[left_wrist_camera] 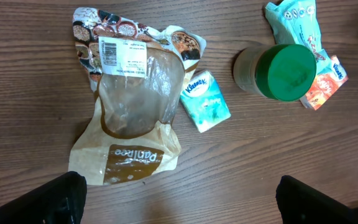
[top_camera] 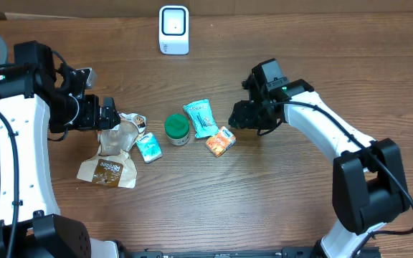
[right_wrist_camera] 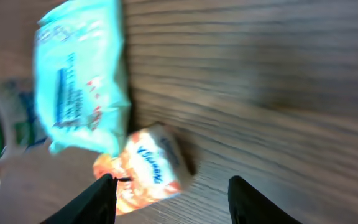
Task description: Scan the item barcode
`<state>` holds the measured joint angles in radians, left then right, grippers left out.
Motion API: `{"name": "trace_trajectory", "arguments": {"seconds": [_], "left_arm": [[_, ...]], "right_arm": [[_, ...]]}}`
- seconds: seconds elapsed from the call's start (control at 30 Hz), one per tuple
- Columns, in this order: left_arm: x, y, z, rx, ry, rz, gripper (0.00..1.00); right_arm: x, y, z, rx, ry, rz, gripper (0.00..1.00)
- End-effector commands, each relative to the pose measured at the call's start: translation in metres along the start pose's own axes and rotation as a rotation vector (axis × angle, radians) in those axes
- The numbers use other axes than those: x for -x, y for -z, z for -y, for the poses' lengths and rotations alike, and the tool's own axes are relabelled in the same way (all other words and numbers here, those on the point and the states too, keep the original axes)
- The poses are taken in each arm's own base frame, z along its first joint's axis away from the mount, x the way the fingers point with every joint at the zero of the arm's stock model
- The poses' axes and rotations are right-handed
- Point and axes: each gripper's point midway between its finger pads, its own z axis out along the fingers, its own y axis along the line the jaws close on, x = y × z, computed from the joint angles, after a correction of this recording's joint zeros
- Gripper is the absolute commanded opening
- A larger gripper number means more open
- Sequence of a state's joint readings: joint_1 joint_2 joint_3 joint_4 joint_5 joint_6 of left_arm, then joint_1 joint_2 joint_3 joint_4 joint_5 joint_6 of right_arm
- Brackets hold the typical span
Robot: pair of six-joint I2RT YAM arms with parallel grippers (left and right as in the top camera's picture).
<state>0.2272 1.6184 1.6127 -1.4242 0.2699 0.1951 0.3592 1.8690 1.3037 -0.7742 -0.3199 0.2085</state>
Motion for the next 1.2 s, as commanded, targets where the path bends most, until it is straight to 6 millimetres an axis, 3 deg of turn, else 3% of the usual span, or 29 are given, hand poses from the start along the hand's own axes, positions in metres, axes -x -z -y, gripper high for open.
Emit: {"name": "trace_trajectory", "arguments": {"seconds": [0.0, 0.17, 0.27, 0.37, 0.4, 0.43, 0.57, 0.77, 0.93, 1.07, 1.17], "left_arm": [[0.001, -0.001, 0.001, -0.011, -0.024, 0.000, 1.00], [0.001, -0.001, 0.001, -0.011, -0.025, 0.002, 1.00], [0.001, -0.001, 0.001, -0.011, -0.025, 0.002, 0.99], [0.001, -0.001, 0.001, -0.011, -0.025, 0.002, 1.00], [0.001, -0.001, 0.001, -0.011, -0.025, 0.002, 0.99], [0.001, -0.001, 0.001, -0.011, -0.025, 0.002, 1.00], [0.002, -0.001, 0.001, -0.011, -0.025, 0.002, 1.00], [0.002, -0.001, 0.001, -0.011, -0.025, 0.002, 0.99], [0.002, -0.001, 0.001, -0.010, -0.026, 0.006, 1.00], [0.004, -0.001, 0.000, -0.009, -0.027, 0.010, 1.00], [0.004, -0.001, 0.000, -0.009, -0.028, 0.012, 1.00]], "right_arm": [[-0.002, -0.015, -0.023, 0.135, 0.194, -0.038, 0.55], [-0.003, -0.041, -0.014, 0.123, 0.189, -0.066, 0.53], [-0.010, -0.054, -0.004, 0.099, 0.172, -0.101, 0.44], [-0.010, -0.055, -0.002, 0.093, 0.158, -0.104, 0.21], [-0.008, -0.054, -0.002, 0.093, 0.148, -0.101, 0.07], [-0.008, -0.053, -0.001, 0.092, 0.145, -0.103, 0.04], [-0.008, -0.041, -0.001, 0.084, 0.108, -0.124, 0.04], [0.010, 0.016, 0.001, 0.052, -0.065, -0.030, 0.04], [0.017, 0.061, 0.030, -0.059, -0.374, 0.072, 0.04], [0.011, 0.060, 0.067, -0.208, -0.644, 0.130, 0.04], [0.001, 0.033, 0.075, -0.208, -0.732, 0.157, 0.04]]}}
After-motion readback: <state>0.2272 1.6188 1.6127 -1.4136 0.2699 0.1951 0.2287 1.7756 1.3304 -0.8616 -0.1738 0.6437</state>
